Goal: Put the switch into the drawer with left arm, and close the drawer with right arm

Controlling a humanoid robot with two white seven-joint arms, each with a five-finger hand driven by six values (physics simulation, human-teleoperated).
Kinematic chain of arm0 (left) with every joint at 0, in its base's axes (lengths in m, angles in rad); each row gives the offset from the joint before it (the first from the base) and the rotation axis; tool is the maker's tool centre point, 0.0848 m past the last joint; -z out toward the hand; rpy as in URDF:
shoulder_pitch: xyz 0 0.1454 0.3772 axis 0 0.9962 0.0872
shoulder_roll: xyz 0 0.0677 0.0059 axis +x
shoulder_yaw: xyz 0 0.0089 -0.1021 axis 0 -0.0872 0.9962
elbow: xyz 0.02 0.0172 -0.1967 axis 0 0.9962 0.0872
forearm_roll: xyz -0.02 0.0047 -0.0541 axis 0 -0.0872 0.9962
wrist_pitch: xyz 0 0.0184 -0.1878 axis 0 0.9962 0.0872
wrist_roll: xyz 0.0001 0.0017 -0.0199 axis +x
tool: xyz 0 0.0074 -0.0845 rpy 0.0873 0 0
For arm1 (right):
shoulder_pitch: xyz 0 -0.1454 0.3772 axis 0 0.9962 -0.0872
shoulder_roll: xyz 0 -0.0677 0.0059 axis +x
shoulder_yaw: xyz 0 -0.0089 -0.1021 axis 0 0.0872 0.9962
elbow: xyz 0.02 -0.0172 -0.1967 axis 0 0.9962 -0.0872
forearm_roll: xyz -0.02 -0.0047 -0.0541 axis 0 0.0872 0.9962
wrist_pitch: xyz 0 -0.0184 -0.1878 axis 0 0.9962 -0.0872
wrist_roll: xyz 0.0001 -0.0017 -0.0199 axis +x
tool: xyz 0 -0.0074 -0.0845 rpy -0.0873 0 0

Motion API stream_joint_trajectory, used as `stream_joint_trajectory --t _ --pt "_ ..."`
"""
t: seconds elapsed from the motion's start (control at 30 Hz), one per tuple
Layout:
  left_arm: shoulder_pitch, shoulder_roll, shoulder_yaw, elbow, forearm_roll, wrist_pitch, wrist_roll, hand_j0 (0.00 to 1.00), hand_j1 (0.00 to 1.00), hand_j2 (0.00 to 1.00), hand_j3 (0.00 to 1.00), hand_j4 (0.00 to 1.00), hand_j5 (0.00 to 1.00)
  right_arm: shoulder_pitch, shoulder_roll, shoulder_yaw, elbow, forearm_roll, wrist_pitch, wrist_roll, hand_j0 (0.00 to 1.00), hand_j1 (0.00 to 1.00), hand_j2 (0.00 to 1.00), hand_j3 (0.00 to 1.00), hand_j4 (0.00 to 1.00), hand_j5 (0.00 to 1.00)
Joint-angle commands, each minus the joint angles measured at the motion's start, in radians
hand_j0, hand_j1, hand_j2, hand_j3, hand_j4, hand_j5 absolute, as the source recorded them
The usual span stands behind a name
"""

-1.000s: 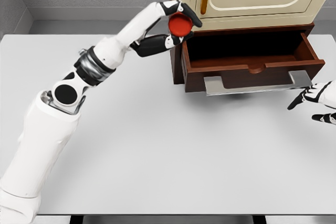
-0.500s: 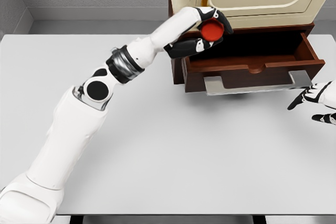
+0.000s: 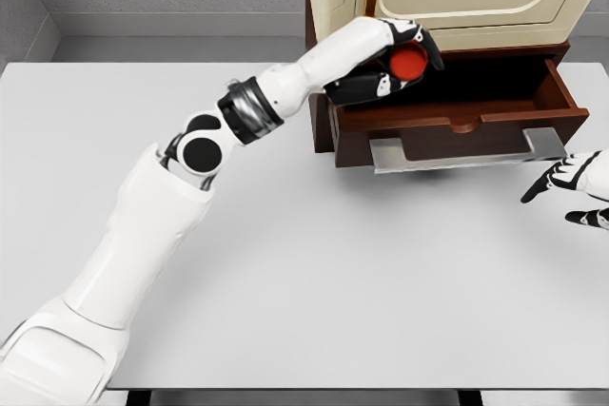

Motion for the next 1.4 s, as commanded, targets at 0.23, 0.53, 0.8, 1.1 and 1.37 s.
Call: stream_joint_trajectory --t 0.23,0.53,0.8,1.1,1.37 --pt "-0.029 -0.020 -0.024 0.028 -0.006 0.001 0.001 0.47 0.47 0.47 0.47 0.47 0.47 0.000 -0.002 0.000 0.000 -0.007 0.003 0.000 0.68 0.68 0.68 0.68 0.68 0.68" --pt "-0.038 -0.027 -0.027 0.033 -0.012 0.002 0.001 0.86 0.86 0.86 0.86 0.86 0.86 0.000 -0.002 0.000 0.000 -0.007 0.003 0.000 0.68 0.68 0.68 0.68 0.68 0.68" --pt "-0.040 -0.026 -0.025 0.031 -0.014 0.001 0.001 0.90 0.90 0.90 0.90 0.90 0.90 0.000 -0.002 -0.001 0.000 -0.007 0.003 0.000 0.68 0.68 0.68 0.68 0.68 0.68" --pt "-0.038 -0.024 -0.025 0.028 -0.014 -0.002 0.001 0.91 0.91 0.91 0.91 0.91 0.91 0.000 -0.002 -0.001 0.000 -0.007 0.003 0.000 0.69 0.69 0.69 0.69 0.69 0.69" --pt "-0.020 0.045 -0.027 -0.166 -0.003 -0.012 0.005 0.95 0.95 0.95 0.95 0.95 0.95 0.002 -0.002 0.000 0.000 -0.007 0.003 0.000 0.69 0.69 0.69 0.69 0.69 0.69"
